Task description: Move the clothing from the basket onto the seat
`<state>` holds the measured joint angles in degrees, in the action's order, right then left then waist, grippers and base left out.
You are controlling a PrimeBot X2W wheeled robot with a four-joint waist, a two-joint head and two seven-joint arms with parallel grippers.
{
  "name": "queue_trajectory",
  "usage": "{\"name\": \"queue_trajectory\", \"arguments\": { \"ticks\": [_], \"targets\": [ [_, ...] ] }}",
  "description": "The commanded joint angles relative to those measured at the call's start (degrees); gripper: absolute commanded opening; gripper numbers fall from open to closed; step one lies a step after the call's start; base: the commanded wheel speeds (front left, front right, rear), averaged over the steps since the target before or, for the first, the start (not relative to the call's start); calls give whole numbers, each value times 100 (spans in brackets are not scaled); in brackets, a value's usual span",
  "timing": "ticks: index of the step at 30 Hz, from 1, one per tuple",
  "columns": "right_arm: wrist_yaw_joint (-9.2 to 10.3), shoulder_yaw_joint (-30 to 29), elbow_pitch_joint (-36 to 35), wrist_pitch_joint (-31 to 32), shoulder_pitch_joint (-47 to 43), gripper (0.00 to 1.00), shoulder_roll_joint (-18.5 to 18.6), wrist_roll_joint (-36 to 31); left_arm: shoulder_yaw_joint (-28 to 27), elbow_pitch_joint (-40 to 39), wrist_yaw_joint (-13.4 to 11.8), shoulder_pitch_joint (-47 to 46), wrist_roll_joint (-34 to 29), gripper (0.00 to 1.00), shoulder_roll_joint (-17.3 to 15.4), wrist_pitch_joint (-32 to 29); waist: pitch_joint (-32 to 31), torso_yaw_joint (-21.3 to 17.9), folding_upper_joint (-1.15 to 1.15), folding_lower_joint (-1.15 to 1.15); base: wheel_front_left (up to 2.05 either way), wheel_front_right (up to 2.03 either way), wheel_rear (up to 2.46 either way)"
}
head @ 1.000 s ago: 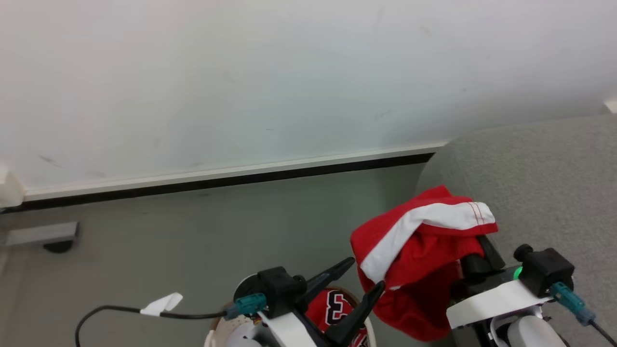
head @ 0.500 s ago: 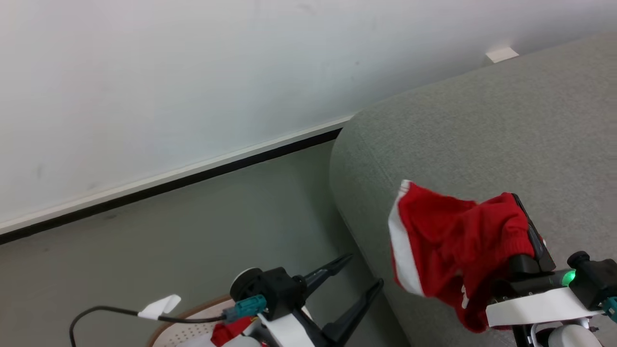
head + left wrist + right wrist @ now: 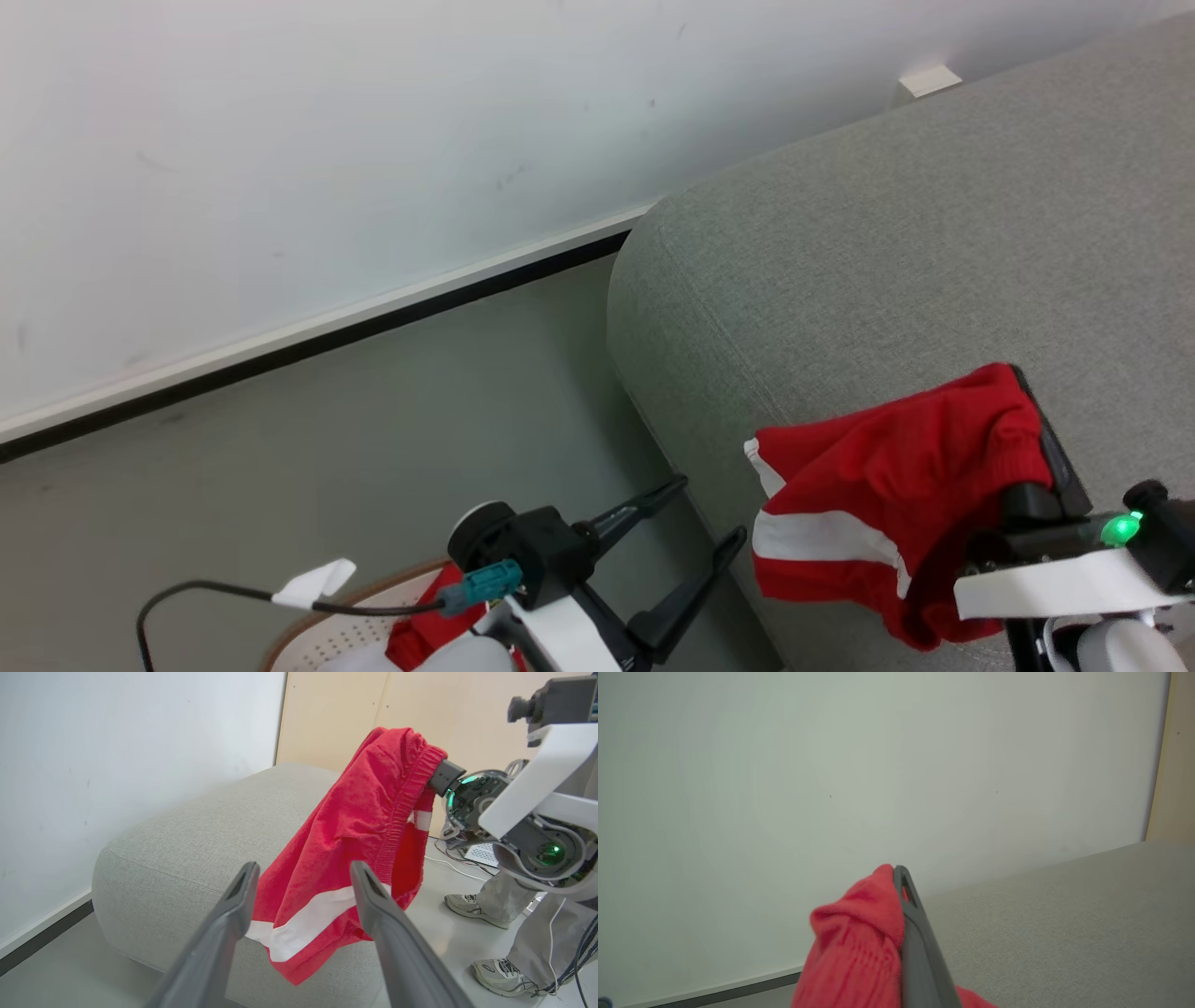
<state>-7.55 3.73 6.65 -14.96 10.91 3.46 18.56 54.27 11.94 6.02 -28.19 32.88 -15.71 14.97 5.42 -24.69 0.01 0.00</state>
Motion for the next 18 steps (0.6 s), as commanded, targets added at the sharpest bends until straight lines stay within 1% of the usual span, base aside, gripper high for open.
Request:
{"name": "queue_trajectory", "arguments": {
  "ticks": [1,5,9,13,14,18],
  "targets": [
    [12,-51,25,-11,219,0,80,22,-23,-24,18,-89,-69,100,-55,9,101,53,-1,0,0,0,0],
    [12,-154,130,281,768,0,160,-87,-49,-147,33,-215,-134,100,-195,-22,435,191,-1,0,0,0,0],
    [12,-370,177,663,1566,0,237,-107,-93,-391,37,-365,-187,100,-409,-104,888,394,-1,0,0,0,0],
    [12,-758,232,1000,2481,0,423,-135,-130,-726,47,-516,-243,100,-682,-206,1376,607,-1,0,0,0,0],
    [12,-758,232,1000,2481,0,423,-135,-130,-726,47,-516,-243,100,-682,-206,1376,607,-1,0,0,0,0],
    [12,-1270,410,1334,3381,0,666,-301,-199,-1079,63,-648,-259,100,-957,-305,1868,819,-1,0,0,0,0]
  ]
}}
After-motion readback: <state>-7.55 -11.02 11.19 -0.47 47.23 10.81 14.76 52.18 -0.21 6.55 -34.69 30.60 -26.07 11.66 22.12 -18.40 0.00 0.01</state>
